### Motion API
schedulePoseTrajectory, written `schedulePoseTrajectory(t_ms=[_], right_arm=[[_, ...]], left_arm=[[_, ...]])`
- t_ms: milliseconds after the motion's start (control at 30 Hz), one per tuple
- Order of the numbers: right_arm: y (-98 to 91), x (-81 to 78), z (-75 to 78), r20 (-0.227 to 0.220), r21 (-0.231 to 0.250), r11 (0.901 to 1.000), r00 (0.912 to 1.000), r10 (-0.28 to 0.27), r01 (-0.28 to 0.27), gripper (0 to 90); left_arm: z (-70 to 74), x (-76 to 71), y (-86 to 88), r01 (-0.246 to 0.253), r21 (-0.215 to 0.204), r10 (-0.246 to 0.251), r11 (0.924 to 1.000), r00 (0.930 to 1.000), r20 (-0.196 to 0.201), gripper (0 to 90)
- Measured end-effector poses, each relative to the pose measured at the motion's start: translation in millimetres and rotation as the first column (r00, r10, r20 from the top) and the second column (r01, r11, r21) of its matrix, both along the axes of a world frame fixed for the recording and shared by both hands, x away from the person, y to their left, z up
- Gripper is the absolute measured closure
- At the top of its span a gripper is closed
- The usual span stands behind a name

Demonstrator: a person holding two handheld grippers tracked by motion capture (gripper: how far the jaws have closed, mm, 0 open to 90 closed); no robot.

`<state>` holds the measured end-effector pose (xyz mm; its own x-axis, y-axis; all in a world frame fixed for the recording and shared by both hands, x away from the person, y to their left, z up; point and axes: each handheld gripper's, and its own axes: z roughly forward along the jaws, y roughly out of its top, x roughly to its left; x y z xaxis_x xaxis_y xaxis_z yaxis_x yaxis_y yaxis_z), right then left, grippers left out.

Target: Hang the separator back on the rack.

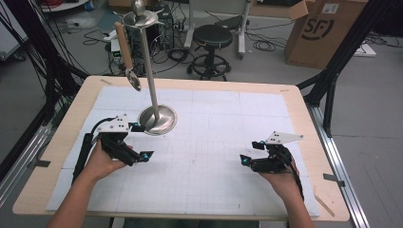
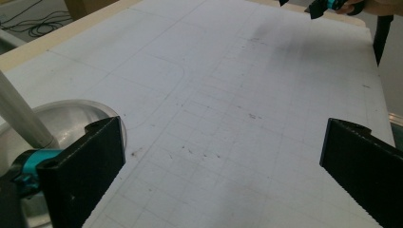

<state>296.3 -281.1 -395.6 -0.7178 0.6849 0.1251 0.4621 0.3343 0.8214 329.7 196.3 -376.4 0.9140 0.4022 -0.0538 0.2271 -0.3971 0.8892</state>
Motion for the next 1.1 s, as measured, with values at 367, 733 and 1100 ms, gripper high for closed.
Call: schedulePoseTrajectory(t_ms=[367, 733, 1100], right_arm=[[0.3, -0.1, -1.0, -0.004, -0.002, 1.0, 1.0, 0.002, -0.002, 23.5], [1.9, 0.4, -1.2, -0.001, -0.004, 1.0, 1.0, 0.007, -0.007, 23.5], [2.1, 0.9, -2.4, -0.007, -0.006, 0.9999, 0.9999, 0.014, -0.014, 23.5]], left_arm=[[-7.3, -0.4, -9.1, 0.001, 0.059, 0.0, 0.9982, 1.0, -0.005, 1.7], [-4.2, 0.0, -4.2, -0.011, 0.034, 0.011, 0.9994, 0.9999, -0.005, 1.7], [-5.2, 0.4, -5.1, -0.01, 0.043, 0.01, 0.999, 0.9999, -0.009, 1.7]])
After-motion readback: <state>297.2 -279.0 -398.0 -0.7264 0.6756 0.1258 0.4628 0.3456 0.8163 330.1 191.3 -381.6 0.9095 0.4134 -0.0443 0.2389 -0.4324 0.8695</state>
